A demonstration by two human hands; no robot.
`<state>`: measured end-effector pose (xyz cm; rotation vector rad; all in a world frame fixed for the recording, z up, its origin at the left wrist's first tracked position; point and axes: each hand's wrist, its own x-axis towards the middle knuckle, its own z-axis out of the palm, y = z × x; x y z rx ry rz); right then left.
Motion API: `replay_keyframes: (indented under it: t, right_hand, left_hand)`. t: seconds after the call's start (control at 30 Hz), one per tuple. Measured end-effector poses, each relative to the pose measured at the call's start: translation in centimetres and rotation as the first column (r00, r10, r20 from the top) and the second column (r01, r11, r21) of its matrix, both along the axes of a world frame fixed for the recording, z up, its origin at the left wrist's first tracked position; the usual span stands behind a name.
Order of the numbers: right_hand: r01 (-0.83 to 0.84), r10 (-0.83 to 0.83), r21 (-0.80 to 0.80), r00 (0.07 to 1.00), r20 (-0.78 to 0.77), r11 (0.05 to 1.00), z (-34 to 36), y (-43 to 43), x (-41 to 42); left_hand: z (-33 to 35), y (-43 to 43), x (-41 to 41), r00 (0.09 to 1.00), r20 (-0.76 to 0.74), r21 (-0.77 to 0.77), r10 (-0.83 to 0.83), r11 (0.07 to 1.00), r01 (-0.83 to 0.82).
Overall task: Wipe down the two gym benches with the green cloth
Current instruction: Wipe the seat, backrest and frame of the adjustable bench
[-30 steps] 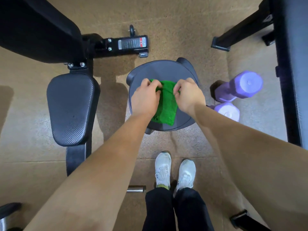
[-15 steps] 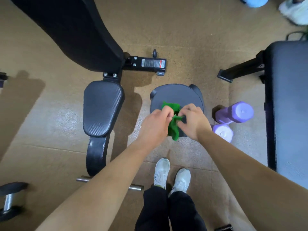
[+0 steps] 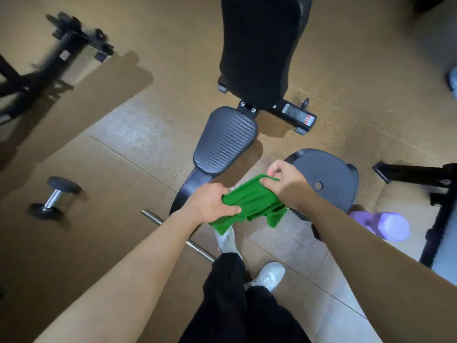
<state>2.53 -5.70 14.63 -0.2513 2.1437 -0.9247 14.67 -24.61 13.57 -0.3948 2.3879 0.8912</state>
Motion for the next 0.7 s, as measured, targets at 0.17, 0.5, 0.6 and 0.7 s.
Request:
replay_keyframes:
  t: [0.17, 0.5, 0.6, 0.7]
  right_hand:
    - [-0.259, 0.251, 0.109, 0.964, 0.082, 0.960, -3.3, -5.1, 0.3]
    - [-0.546, 0.626, 0.622, 0.772, 0.112, 0.562, -9.4, -11.8, -5.5]
    - [-0.180, 0.300, 0.544, 0.944, -0.138, 0.820, -9.5, -13.5, -9.2]
    - [0.035, 0.113, 0.424, 0.940, -0.320, 0.905, -7.8, -16.1, -13.0]
  left_hand:
    - [-4.6, -5.4, 3.6, 0.908, 0.111, 0.164, 0.404, 0.894, -0.418]
    - [-8.5, -12.6, -3.4, 0.696, 0.060, 0.381, 0.716, 0.628, -0.679]
    - [-8.6, -14.2, -7.8, 0.657, 0.086, 0.394, 0.749, 0.580, -0.713]
    - [-8.0, -16.0, -12.4, 0.616, 0.000, 0.389, 0.788, 0.568, -0.726]
